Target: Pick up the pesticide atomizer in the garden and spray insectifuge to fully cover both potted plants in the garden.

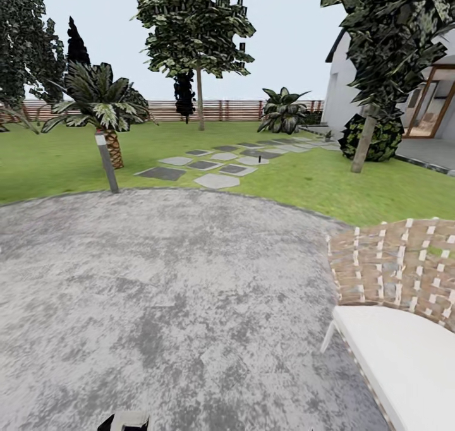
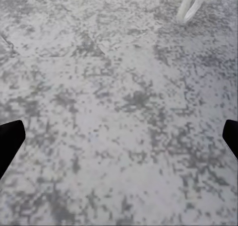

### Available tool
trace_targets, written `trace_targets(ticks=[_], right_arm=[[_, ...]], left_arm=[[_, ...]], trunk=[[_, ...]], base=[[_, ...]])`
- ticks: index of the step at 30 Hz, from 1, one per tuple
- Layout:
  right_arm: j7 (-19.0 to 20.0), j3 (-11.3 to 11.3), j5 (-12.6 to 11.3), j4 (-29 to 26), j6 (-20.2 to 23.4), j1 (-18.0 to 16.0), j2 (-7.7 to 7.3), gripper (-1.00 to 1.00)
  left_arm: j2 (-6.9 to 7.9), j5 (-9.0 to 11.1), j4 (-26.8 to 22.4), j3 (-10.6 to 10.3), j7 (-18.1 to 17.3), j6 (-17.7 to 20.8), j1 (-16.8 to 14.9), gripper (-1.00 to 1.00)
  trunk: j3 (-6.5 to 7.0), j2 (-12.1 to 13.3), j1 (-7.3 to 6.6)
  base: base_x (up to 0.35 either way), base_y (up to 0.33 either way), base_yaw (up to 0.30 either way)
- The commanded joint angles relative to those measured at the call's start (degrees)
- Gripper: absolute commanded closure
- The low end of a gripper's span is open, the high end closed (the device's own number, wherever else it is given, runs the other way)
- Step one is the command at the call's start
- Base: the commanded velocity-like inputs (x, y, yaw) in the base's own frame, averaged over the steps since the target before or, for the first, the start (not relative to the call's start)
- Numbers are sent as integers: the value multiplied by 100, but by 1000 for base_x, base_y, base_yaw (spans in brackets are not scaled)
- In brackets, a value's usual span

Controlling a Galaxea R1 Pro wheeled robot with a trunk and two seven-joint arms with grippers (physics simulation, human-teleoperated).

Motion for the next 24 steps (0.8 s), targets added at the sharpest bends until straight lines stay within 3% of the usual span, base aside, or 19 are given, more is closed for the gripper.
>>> trace_targets(ticks=[1,24], right_arm=[[3,-17,7,4,-18,-3,2,-100],[11,-16,11,9,-18,-3,2,-100]], left_arm=[[-1,-39,5,12,11,-21,-3,-100],[-1,-39,5,12,11,-23,-3,-100]], trunk=[[-6,-2,2],[-6,-2,2]], base=[[340,0,28],[340,0,2]])
